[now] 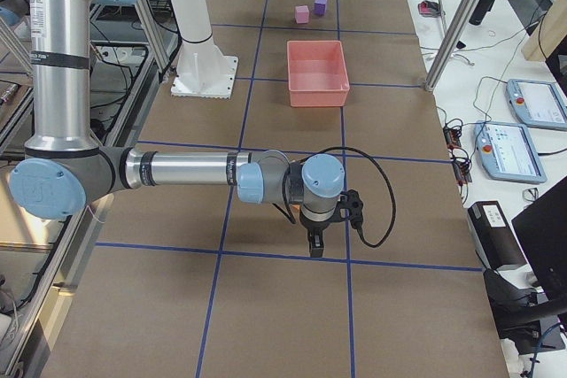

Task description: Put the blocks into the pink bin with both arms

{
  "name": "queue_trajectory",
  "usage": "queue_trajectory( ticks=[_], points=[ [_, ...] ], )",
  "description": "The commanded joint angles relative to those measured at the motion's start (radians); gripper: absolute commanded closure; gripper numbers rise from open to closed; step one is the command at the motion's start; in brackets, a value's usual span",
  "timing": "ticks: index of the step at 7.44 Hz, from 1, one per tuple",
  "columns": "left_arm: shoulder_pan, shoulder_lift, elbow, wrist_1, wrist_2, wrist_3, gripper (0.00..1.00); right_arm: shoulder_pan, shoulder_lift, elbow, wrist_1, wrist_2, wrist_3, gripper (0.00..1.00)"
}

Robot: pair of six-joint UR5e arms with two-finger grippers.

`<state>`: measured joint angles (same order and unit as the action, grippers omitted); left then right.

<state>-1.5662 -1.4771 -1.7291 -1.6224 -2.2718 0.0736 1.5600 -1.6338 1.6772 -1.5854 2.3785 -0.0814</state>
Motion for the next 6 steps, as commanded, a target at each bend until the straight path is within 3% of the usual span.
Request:
queue_trajectory(
  ticks=[1,4,6],
  points=[
    [0.000,0.001,0.000,-0.001,-0.002,0.003,0.00,0.000,0.006,0.004,0.001,0.002,0.000,0.00],
    [0.001,-0.003,-0.003,-0.008,-0.017,-0.005,0.00,0.000,0.006,0.012,0.004,0.001,-0.001,0.00],
    [0.003,-0.020,-0.024,-0.024,-0.106,-0.023,0.00,0.000,0.027,0.047,0.075,-0.007,-0.012,0.00]
  ],
)
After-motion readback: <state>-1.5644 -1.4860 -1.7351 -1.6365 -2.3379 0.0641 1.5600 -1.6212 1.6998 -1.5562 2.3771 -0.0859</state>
